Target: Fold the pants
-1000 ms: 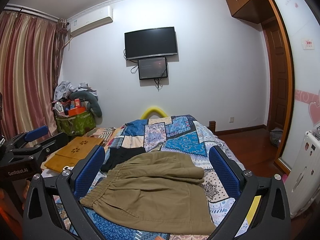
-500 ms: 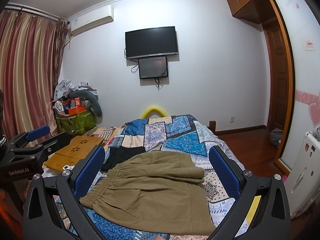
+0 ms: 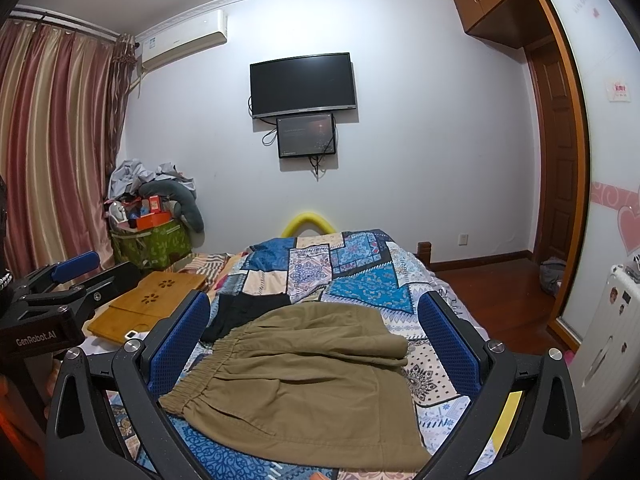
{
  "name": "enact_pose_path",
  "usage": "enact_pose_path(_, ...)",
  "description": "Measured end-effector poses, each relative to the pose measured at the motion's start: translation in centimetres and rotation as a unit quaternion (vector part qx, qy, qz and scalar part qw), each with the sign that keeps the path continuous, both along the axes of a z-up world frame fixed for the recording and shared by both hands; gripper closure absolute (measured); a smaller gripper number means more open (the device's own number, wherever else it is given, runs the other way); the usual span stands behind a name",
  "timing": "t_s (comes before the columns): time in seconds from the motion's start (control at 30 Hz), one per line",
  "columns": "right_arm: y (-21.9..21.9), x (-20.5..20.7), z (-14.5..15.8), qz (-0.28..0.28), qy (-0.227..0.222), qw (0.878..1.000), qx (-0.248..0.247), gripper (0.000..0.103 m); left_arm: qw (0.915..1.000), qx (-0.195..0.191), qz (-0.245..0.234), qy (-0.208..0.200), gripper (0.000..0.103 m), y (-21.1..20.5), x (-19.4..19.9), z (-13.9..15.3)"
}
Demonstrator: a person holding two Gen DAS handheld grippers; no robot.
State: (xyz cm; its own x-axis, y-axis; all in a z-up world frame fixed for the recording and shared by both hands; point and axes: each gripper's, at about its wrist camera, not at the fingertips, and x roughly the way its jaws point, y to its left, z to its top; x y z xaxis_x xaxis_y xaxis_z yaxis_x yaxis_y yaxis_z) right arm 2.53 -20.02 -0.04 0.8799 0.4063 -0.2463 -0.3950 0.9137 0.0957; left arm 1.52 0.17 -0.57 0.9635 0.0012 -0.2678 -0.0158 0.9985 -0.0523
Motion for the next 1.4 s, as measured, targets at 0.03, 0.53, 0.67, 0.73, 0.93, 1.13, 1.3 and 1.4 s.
enact_pose_path(0.03, 0.0, 0.0, 0.0, 0.000, 0.000, 1.000, 0.000, 0.000, 1.0000, 0.000, 0.000, 0.000, 0.000, 0.0, 0.0, 0.0)
enact_pose_path(0.53, 0.4, 2.3, -0.8, 0.005, 0.013, 1.000, -0.007, 0.000, 0.9994, -0.007, 0.025, 0.023, 0.000, 0.8, 3.1, -1.4)
enact_pose_path(0.67, 0.4, 4.4, -1.9, 0.006, 0.029, 0.999, -0.014, 0.000, 0.9979, 0.001, 0.045, 0.048, 0.000, 1.7, 6.2, -2.7)
enact_pose_path(0.73, 0.4, 5.7, -2.6, 0.001, 0.039, 0.999, -0.022, 0.000, 0.9967, 0.004, 0.044, 0.068, 0.000, 2.2, 8.0, -3.6)
enact_pose_path(0.93, -0.5, 10.6, -7.0, -0.023, 0.087, 0.994, -0.059, 0.000, 0.9911, -0.004, 0.051, 0.123, 0.000, 4.6, 13.6, -7.0)
enact_pose_path(1.13, -2.6, 15.6, -12.5, -0.026, 0.196, 0.976, -0.086, 0.000, 0.9747, 0.001, 0.079, 0.209, 0.000, 8.1, 19.5, -12.1)
enact_pose_path(1.3, -4.6, 18.8, -14.9, -0.020, 0.270, 0.959, -0.082, 0.000, 0.9549, 0.015, 0.088, 0.283, 0.003, 11.1, 23.4, -16.5)
enact_pose_path(1.4, -5.0, 20.3, -16.1, 0.006, 0.313, 0.947, -0.068, 0.004, 0.9412, 0.015, 0.079, 0.328, 0.005, 12.5, 24.9, -18.9)
